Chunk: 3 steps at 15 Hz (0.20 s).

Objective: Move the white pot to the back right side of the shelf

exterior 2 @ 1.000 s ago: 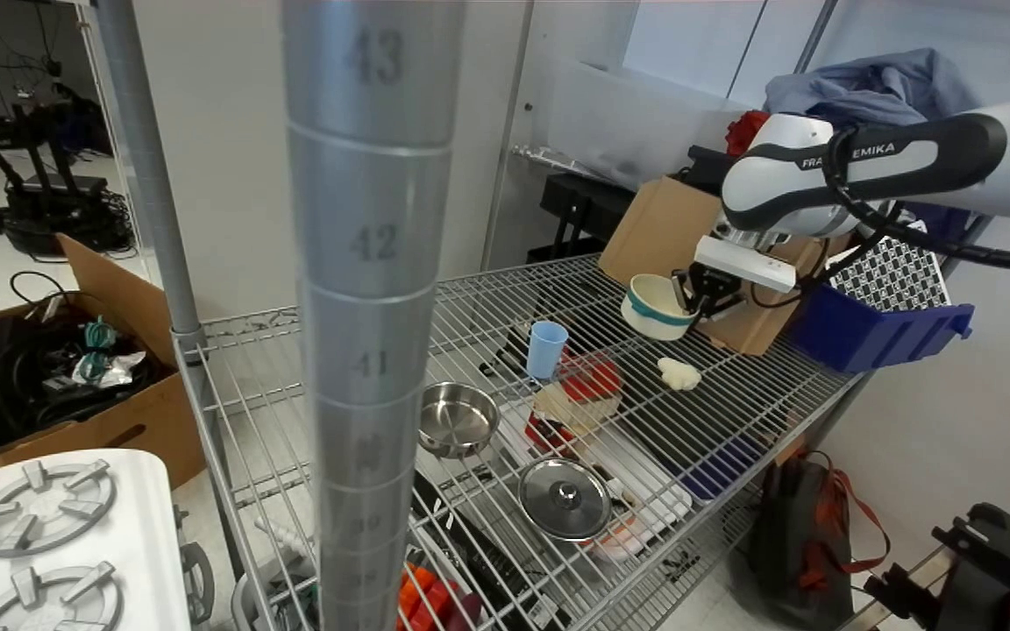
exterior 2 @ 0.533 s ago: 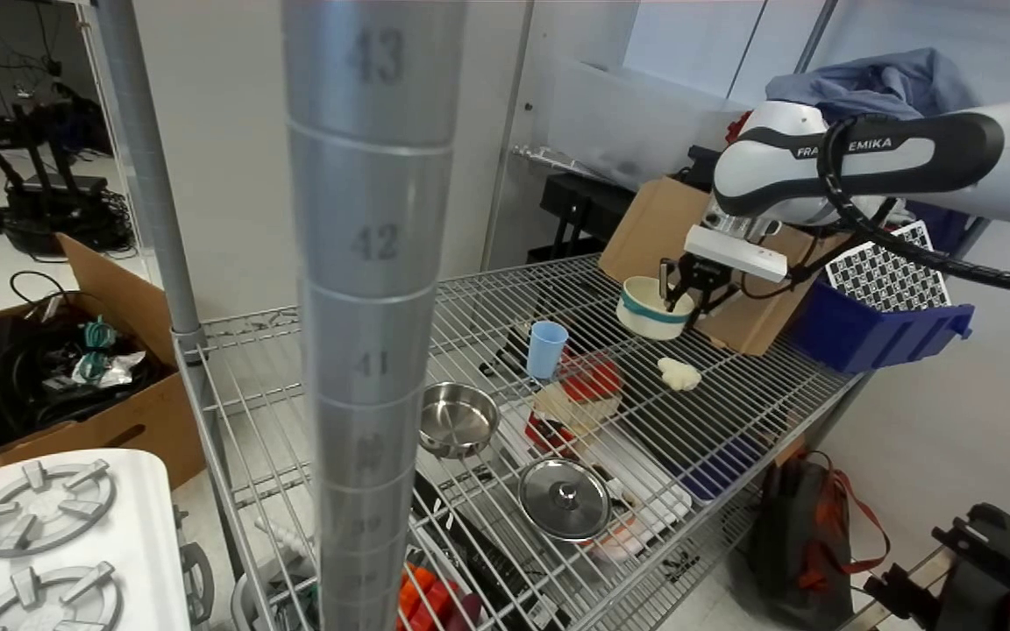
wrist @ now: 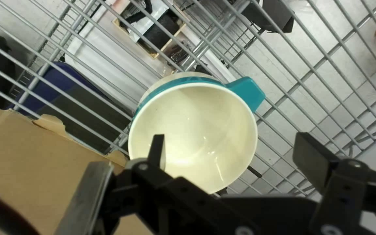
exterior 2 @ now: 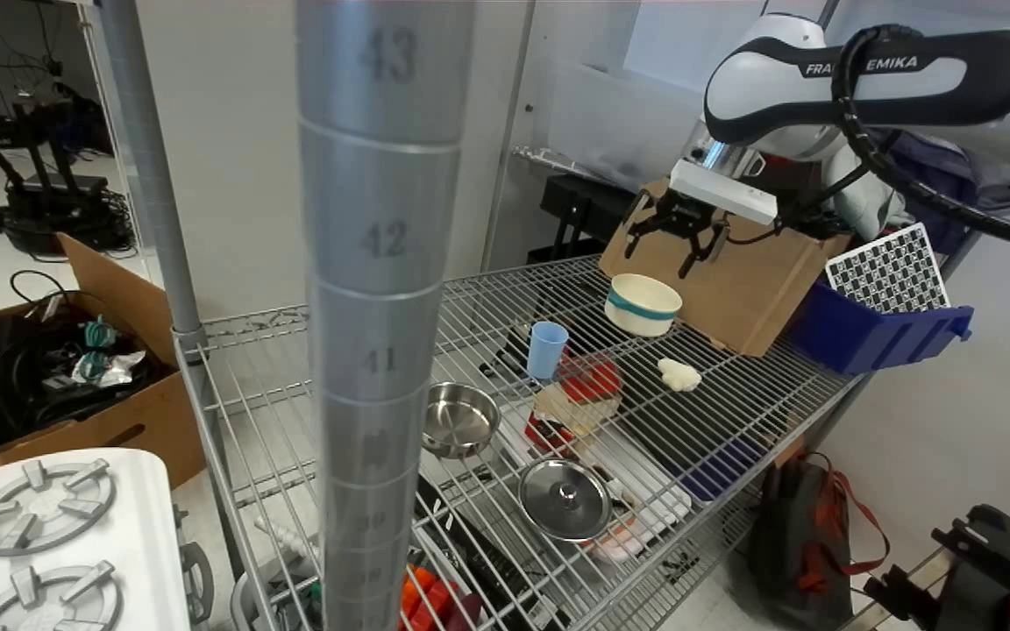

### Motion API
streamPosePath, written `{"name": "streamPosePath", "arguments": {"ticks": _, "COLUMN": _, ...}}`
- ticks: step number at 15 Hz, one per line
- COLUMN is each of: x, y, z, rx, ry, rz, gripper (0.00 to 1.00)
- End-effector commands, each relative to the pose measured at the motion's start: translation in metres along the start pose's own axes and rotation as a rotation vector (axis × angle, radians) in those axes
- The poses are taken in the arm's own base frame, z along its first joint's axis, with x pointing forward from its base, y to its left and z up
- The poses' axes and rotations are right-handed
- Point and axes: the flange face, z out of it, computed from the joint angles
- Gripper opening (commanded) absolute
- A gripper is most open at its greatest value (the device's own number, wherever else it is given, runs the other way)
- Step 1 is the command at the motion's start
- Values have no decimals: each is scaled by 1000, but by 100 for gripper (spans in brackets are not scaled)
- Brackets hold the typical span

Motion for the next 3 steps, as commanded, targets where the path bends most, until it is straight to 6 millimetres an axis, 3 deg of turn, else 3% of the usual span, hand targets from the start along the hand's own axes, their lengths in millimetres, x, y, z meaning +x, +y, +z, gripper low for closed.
{"name": "streamPosePath", "arguments": {"ticks": 1, "x": 0, "y": 2, "z": 3, "rx": -3, "ry": -5, "rz": 1, "gripper": 100}}
{"name": "streamPosePath", "arguments": {"ticks": 3, "x": 2, "y": 8, "z": 8, "rx": -10, "ry": -13, "rz": 9, "gripper": 100}}
